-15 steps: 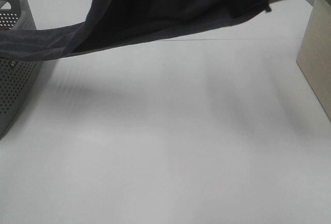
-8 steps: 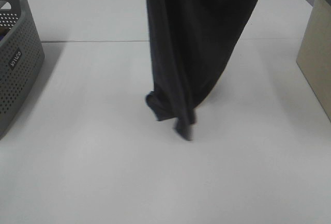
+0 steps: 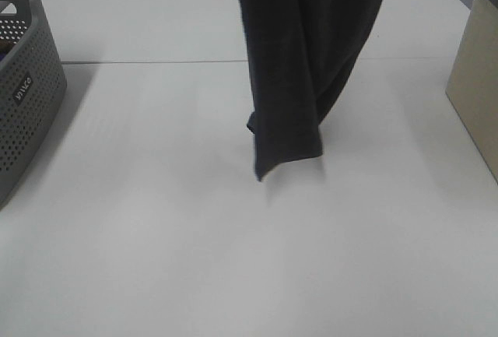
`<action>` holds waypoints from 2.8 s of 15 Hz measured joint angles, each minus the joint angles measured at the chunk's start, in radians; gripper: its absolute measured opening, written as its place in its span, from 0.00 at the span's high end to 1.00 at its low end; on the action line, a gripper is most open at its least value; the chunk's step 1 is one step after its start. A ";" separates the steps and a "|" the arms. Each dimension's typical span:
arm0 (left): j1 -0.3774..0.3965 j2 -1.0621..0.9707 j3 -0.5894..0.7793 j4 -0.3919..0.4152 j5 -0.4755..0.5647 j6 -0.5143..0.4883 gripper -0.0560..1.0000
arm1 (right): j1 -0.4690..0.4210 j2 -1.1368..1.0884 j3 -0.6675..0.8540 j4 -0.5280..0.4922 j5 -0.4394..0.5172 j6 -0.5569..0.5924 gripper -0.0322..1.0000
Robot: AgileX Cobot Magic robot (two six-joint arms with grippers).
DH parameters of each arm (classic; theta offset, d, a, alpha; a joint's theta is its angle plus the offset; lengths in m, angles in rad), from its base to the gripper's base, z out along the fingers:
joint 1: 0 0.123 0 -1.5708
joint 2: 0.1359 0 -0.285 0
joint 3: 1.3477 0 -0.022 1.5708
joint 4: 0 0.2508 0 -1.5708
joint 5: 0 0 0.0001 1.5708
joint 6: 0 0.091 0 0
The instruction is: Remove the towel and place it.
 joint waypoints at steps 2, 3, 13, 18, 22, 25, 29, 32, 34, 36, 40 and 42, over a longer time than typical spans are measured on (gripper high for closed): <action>0.045 0.017 0.000 -0.025 -0.096 -0.002 0.95 | 0.000 0.016 0.000 -0.046 -0.057 0.001 0.96; 0.067 0.024 0.000 -0.048 -0.139 -0.002 0.95 | 0.000 0.023 0.000 -0.059 -0.100 0.001 0.96; 0.207 0.144 0.000 -0.086 -0.396 -0.003 0.95 | 0.000 0.156 -0.009 -0.158 -0.461 0.001 0.96; 0.267 0.305 -0.079 -0.103 -0.554 -0.003 0.95 | 0.000 0.384 -0.270 -0.180 -0.501 0.001 0.96; 0.300 0.505 -0.368 -0.105 -0.545 -0.065 0.95 | -0.014 0.476 -0.337 -0.180 -0.535 0.001 0.96; 0.306 0.615 -0.552 -0.103 -0.484 -0.104 0.95 | -0.047 0.486 -0.339 -0.169 -0.554 0.001 0.96; 0.306 0.661 -0.576 -0.102 -0.407 -0.106 0.95 | -0.055 0.504 -0.340 -0.123 -0.549 0.001 0.96; 0.306 0.662 -0.579 -0.102 -0.358 -0.107 0.95 | -0.055 0.509 -0.340 -0.075 -0.518 0.001 0.96; 0.306 0.662 -0.581 -0.102 -0.249 -0.107 0.95 | -0.055 0.509 -0.340 -0.043 -0.419 0.001 0.96; 0.301 0.658 -0.581 -0.102 -0.091 -0.108 0.95 | -0.055 0.509 -0.340 -0.004 -0.310 0.001 0.96; 0.266 0.588 -0.581 -0.110 0.481 -0.109 0.95 | -0.055 0.499 -0.340 0.067 0.017 0.001 0.96; 0.263 0.528 -0.586 -0.119 0.890 -0.201 0.95 | -0.055 0.467 -0.340 0.150 0.231 0.001 0.96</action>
